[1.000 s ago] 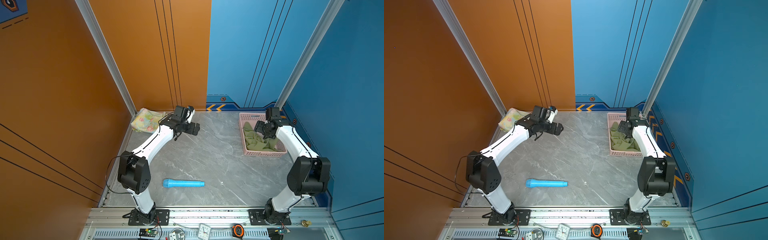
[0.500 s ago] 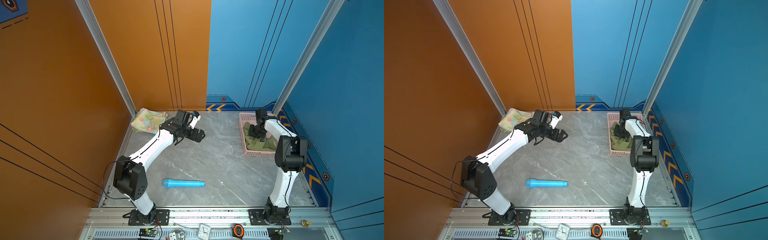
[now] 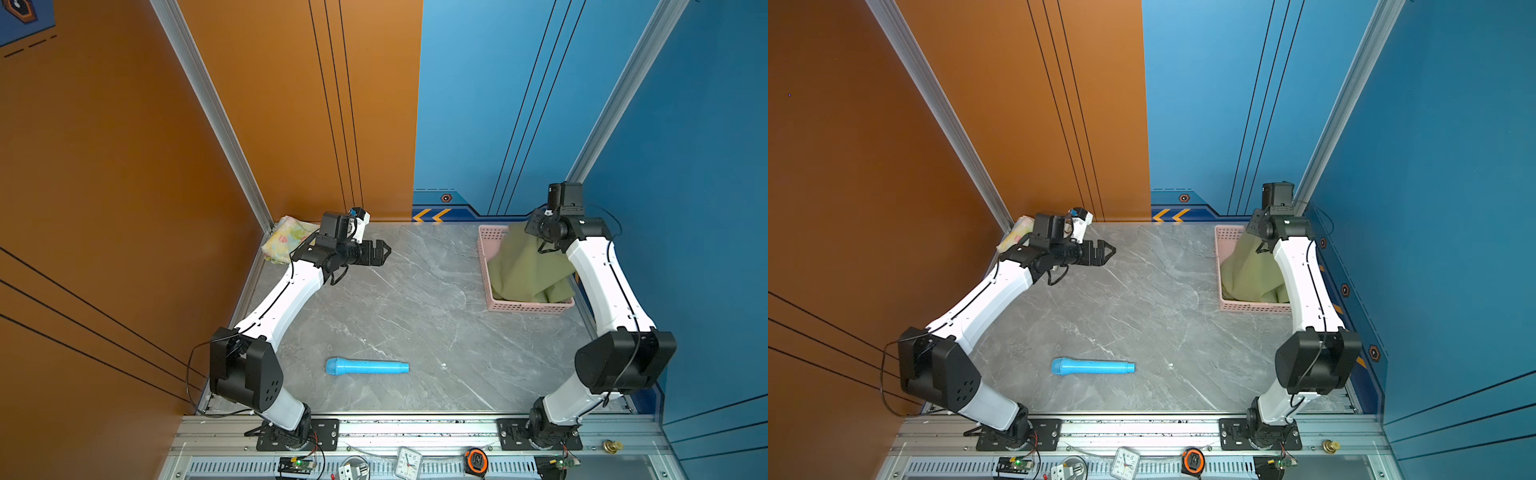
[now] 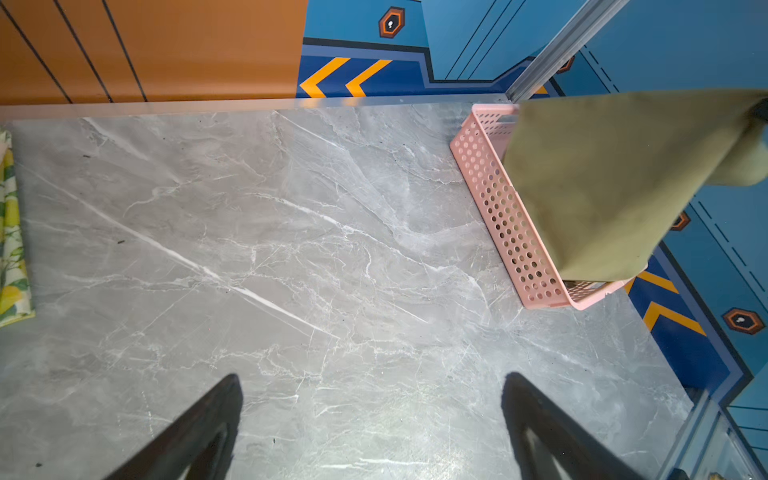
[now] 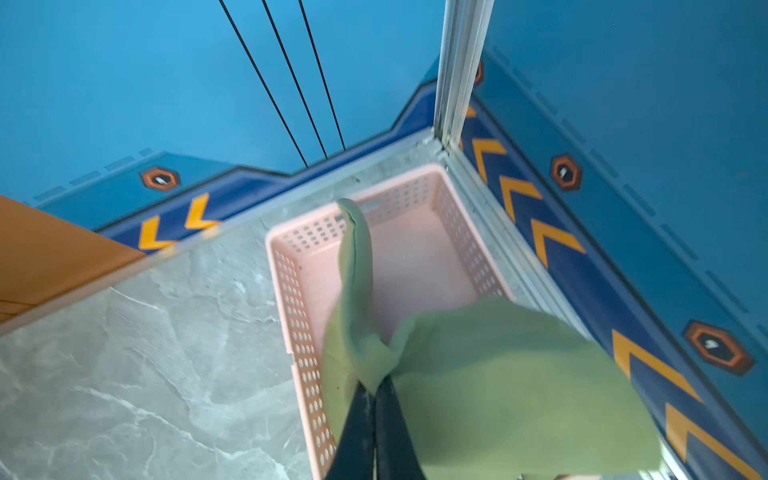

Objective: Fold and stack the skirts
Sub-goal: 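Lift the green skirt from the basket with the right gripper and drop it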

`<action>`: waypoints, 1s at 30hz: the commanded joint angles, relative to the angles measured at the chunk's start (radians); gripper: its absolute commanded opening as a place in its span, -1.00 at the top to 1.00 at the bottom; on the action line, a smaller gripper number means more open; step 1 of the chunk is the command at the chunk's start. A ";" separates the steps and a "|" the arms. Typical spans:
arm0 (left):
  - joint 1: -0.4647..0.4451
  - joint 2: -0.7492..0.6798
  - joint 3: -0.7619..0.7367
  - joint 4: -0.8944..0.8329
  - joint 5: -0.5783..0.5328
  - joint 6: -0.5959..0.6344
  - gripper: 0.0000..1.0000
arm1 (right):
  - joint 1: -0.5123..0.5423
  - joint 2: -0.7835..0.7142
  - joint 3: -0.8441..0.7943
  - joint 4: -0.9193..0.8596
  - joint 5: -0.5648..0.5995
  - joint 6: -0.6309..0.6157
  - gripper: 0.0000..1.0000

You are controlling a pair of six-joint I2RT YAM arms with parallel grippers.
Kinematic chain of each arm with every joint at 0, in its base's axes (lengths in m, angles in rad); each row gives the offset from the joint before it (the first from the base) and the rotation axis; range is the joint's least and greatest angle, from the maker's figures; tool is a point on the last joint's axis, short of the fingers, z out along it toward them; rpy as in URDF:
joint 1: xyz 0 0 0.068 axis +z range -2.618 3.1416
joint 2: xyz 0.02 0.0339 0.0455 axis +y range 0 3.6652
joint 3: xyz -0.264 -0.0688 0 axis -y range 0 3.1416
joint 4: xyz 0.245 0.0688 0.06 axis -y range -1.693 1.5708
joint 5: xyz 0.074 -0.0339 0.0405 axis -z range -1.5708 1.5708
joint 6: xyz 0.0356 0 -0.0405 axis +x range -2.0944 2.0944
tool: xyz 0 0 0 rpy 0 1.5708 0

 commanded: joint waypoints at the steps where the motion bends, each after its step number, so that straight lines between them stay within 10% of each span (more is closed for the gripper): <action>1: 0.015 -0.019 -0.018 0.037 0.051 -0.043 -0.96 | 0.073 -0.020 0.086 0.017 0.092 -0.006 1.00; 17: 0.175 -0.018 -0.091 0.207 0.155 -0.207 -0.96 | 0.487 0.176 0.670 0.139 0.037 -0.089 1.00; 26: 0.260 -0.018 -0.109 0.260 0.154 -0.245 -0.96 | 0.426 0.205 0.388 0.138 -0.087 0.066 0.99; 30: 0.278 -0.007 -0.111 0.256 0.141 -0.251 -0.96 | 0.429 0.236 0.219 0.134 -0.091 0.056 -0.71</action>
